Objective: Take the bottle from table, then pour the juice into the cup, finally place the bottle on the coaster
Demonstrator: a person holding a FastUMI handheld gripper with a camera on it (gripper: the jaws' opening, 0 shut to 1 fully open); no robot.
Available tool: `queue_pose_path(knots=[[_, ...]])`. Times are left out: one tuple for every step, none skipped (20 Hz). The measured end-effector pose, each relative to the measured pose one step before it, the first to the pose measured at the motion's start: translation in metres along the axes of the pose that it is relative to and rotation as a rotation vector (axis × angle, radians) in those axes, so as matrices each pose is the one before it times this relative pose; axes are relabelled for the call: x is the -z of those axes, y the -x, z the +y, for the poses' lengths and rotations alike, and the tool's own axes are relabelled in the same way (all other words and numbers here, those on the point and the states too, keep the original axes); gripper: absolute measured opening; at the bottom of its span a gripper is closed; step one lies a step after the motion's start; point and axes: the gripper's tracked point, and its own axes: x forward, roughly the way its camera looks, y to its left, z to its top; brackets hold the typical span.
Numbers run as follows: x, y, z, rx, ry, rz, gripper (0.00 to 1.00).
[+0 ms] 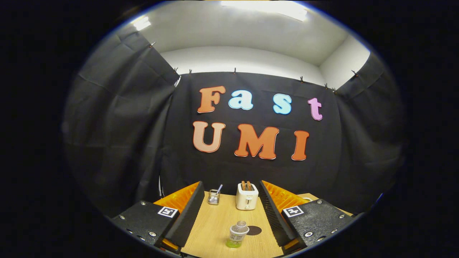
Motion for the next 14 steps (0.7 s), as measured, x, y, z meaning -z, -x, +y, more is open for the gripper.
queue_pose_path(knots=[[0.00411,-0.00106,-0.00010,0.00422,0.00491,-0.00257,0.91],[0.00489,-0.00115,-0.00184,0.01081,0.00323,-0.00147,0.91],[0.00413,-0.00139,-0.00300,0.01481,0.00269,-0.00393,0.91],[0.00430,-0.00239,-0.00250,0.01298,-0.00222,-0.00874,0.91],[0.00385,-0.00174,0.00017,0.00578,-0.00732,-0.01162,0.91],[0.00646,-0.00164,0.00224,-0.00386,-0.00257,-0.01074,0.91],[0.00692,-0.00103,0.00215,-0.01049,0.00510,-0.00410,0.91],[0.00788,-0.00147,0.00046,-0.00055,0.01196,0.00080,0.91],[0.00972,-0.00112,-0.00391,0.01001,0.01400,0.00609,0.91],[0.00941,-0.00325,-0.00276,0.01372,0.01069,0.00519,0.91],[0.00878,-0.00310,-0.00033,0.01198,0.00212,0.00507,0.91],[0.01048,-0.00366,0.00073,0.00763,-0.00623,0.01083,0.91],[0.00996,-0.00290,0.00163,-0.00061,-0.00761,0.01120,0.91],[0.00927,-0.00378,0.00314,-0.00527,-0.00577,0.00751,0.91]])
